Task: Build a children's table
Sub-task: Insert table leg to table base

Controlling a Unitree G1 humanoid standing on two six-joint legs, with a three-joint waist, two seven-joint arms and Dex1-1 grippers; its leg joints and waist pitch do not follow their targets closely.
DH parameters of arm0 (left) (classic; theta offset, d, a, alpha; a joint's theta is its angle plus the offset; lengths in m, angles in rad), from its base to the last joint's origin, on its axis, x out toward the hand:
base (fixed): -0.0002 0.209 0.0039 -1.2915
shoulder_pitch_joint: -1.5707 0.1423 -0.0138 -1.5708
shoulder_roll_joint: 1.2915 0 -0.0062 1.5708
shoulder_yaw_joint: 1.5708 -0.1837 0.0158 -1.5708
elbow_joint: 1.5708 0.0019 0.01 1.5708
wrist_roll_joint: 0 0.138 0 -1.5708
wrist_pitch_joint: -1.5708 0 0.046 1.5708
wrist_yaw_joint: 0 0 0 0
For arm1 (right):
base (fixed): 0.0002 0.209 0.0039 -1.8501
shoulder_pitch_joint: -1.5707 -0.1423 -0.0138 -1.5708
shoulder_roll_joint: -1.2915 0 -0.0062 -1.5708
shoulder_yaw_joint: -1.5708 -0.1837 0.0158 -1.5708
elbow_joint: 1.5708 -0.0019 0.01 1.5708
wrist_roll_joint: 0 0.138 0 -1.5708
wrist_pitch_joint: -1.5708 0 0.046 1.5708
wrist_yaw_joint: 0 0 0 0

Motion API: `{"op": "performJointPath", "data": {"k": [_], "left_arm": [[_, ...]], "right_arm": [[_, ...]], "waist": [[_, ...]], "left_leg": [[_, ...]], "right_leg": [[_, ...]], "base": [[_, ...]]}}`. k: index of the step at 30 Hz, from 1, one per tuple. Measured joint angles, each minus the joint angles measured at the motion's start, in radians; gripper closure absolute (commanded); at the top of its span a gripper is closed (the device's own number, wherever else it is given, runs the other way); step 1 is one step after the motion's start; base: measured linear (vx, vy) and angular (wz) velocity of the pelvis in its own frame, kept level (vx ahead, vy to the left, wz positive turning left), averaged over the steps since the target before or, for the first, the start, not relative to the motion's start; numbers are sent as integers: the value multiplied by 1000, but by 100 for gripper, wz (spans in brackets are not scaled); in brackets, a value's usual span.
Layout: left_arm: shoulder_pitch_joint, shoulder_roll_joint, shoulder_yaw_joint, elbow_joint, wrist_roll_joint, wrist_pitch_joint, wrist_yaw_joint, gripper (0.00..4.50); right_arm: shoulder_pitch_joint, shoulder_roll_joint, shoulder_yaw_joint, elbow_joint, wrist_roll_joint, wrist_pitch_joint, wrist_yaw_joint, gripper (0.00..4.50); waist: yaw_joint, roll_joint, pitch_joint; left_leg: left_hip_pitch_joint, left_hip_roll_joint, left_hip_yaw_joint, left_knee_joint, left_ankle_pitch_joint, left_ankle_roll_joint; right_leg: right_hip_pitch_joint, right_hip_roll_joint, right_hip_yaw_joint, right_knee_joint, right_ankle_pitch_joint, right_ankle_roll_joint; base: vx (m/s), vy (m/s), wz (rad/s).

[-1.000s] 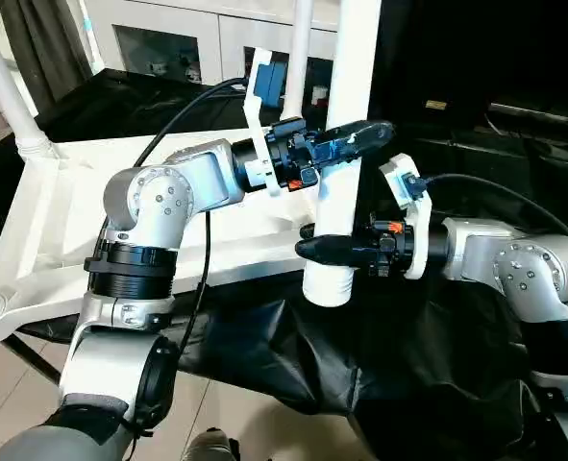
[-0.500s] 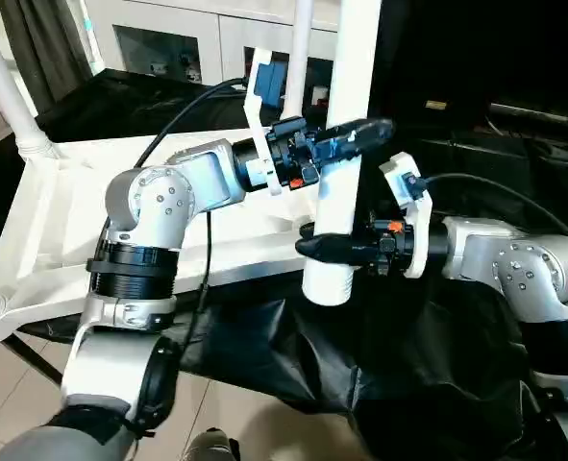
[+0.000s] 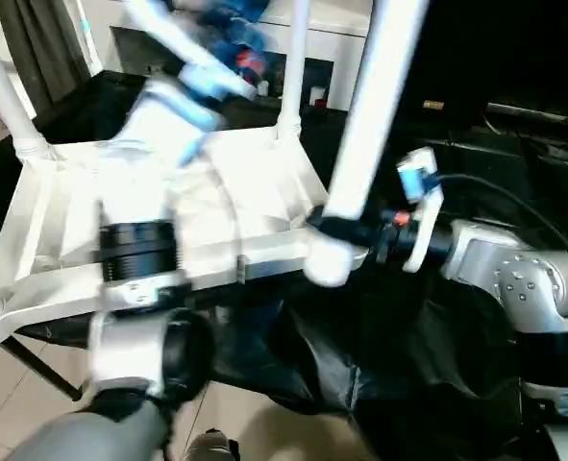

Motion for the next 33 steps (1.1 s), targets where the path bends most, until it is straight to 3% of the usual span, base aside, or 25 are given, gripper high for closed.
{"op": "performJointPath", "data": {"k": [2, 5, 8, 12, 19, 20, 24, 26, 31, 32, 33], "left_arm": [[85, 88, -177, 3, 186, -43, -61, 147], [175, 161, -400, 23, 377, -108, -145, 147], [194, 178, -544, 49, 459, -149, -186, 147], [164, 190, -654, 127, 539, -182, -208, 147], [154, 184, -740, 299, 694, -243, -218, 147], [154, 184, -743, 320, 710, -256, -215, 176], [152, 188, -759, 389, 740, -286, -195, 187], [151, 189, -759, 410, 742, -295, -191, 228], [148, 184, -755, 438, 754, -311, -196, 233], [147, 183, -754, 452, 763, -321, -198, 267], [147, 182, -752, 458, 766, -326, -200, 267]], "right_arm": [[16, -3, -17, 19, -66, -71, -69, 257], [33, -1, -12, 58, -171, -159, -164, 257], [43, -1, -9, 74, -237, -214, -230, 257], [70, -3, -10, 74, -273, -250, -274, 257], [115, -1, -8, 74, -315, -286, -290, 257], [118, 0, -7, 74, -321, -296, -292, 257], [143, 4, 7, 71, -329, -318, -301, 257], [146, 10, 12, 71, -331, -318, -301, 257], [146, 16, 25, 71, -347, -319, -301, 257], [146, 19, 25, 71, -348, -320, -300, 257], [147, 21, 25, 71, -349, -321, -299, 257]], "waist": [[3, 0, -2], [3, 1, -1], [-2, 1, -2], [-10, 2, -2], [-30, 3, -3], [-30, 3, -3], [-28, 3, -3], [-28, 3, -3], [-29, 3, -3], [-29, 3, -3], [-29, 3, -3]], "left_leg": [[0, 0, 0, -1, 0, -1], [-2, -1, 0, -1, 1, -2], [-2, -1, 0, -2, 1, -2], [0, 0, 0, -5, 2, -3], [-1, 0, 0, -5, 2, -4], [-1, 0, 0, -5, 2, -4], [-1, 0, 0, -5, 2, -4], [-1, 0, 1, -5, 2, -4], [-1, 0, 0, -5, 2, -4], [-1, 0, 0, -5, 2, -4], [-1, 0, 0, -5, 2, -4]], "right_leg": [[1, 0, 0, -1, -1, 2], [1, 0, 1, -3, 0, 3], [0, 0, 1, -3, 1, 1], [-1, 1, 1, -1, 1, 0], [-2, 1, 1, -1, 2, -1], [-2, 1, 1, -1, 2, -1], [-2, 1, 1, -2, 3, -2], [-2, 1, 1, -2, 3, -2], [-2, 1, 1, -2, 3, -2], [-2, 1, 1, -2, 3, -2], [-2, 1, 1, -2, 3, -2]], "base": [[0, 0, 0], [0, 0, 0], [0, 0, 0], [0, 0, 0], [0, 0, 0], [0, 0, 0], [0, 0, 0], [0, 0, 0], [0, 0, 0], [0, 0, 0], [0, 0, 0]]}}
